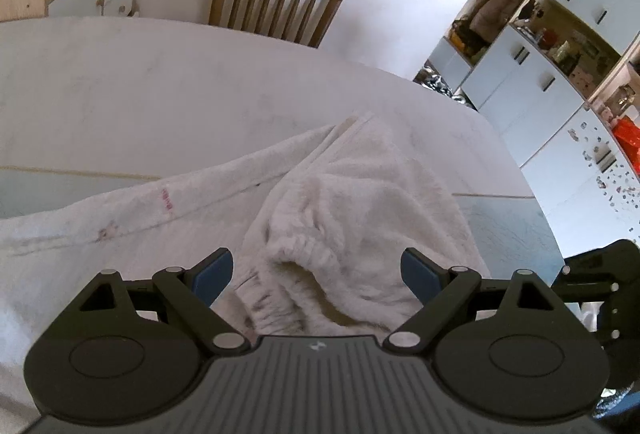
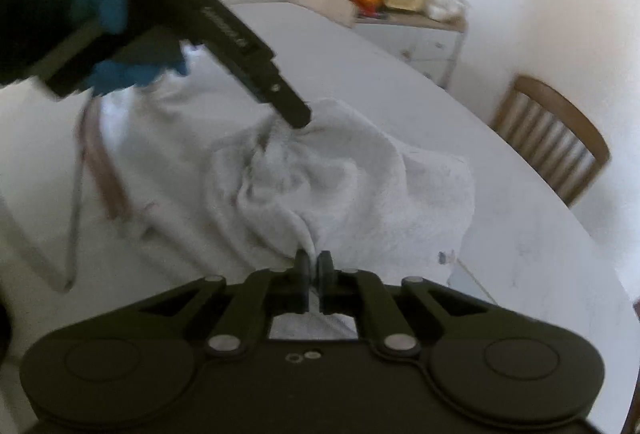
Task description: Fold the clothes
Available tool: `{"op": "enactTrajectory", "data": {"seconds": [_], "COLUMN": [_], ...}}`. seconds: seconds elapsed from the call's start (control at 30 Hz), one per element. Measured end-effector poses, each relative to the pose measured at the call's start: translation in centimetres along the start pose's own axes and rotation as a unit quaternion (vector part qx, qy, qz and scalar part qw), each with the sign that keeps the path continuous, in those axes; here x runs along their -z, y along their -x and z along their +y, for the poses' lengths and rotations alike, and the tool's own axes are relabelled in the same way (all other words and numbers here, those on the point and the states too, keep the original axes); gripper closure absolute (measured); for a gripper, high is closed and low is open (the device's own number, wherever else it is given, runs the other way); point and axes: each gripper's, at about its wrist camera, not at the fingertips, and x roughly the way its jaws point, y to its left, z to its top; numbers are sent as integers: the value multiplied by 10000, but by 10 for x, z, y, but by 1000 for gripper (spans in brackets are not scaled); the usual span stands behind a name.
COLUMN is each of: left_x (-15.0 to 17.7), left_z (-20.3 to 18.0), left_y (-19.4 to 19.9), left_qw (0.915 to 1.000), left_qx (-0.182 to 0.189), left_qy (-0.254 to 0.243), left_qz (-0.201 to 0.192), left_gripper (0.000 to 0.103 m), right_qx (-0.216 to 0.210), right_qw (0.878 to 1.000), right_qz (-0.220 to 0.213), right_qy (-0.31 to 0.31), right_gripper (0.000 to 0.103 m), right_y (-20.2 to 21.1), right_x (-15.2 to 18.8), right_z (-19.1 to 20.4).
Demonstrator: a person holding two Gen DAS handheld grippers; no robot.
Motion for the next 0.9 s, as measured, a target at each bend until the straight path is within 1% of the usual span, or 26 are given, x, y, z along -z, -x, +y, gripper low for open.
{"op": "enactTrajectory", "data": {"seconds": [0.13,0.2,0.27,0.33,0.37,0.47,0.5,0.57,0.6,0.63,0.67,0.7,0.73,0.8,0.83,0.9], "left_x": [6,8,10,10,10,9,9,11,11,11,12,13,15,19,24,25], "left_z": [4,0,-5,-10,-13,-23,-26,-33,-35,-35,-35,-33,-30,-26,-27,-26], "left_y": [8,14,20,19,15,1,-4,-17,-21,-25,-28,-31,-32,-30,-28,-27], "left_qw": [9998,9997,9996,9997,9997,9991,9988,9985,9983,9981,9973,9962,9954,9954,9949,9947], "left_qx": [119,185,223,200,221,284,299,138,-3,-139,-329,-477,-542,-482,-526,-523], "left_qy": [126,144,144,106,119,159,172,173,150,110,66,25,6,-109,-281,-341], "left_qz": [5,-38,-56,-34,40,263,338,506,564,596,659,722,785,822,809,815], "left_gripper": [12,12,12,12,12,12,16,25,39,57,64,80,80,80,80,80], "right_qx": [-154,-163,-340,-512,-572,-506,-441,-312,-266,-227,-216,-223,-211,-280,-333,-361], "right_qw": [9984,9981,9983,9983,9981,9972,9966,9953,9946,9941,9936,9933,9932,9937,9940,9949], "right_qz": [426,498,439,258,175,-49,-116,-207,-230,-231,-236,-233,-215,-164,-135,65], "right_qy": [330,322,182,-32,-160,-556,-685,-898,-977,-1030,-1081,-1113,-1125,-1075,-1035,-944], "right_gripper": [0,0,0,0,0,0,0,0,0,0,0,0,0,0,0,0], "right_y": [-11,-16,-11,0,5,15,16,15,13,10,6,1,-4,-14,-18,-29], "right_x": [25,28,25,19,17,11,9,6,5,5,4,3,1,0,0,5], "right_z": [7,8,4,-8,-15,-37,-44,-54,-58,-59,-61,-61,-60,-55,-52,-46]}}
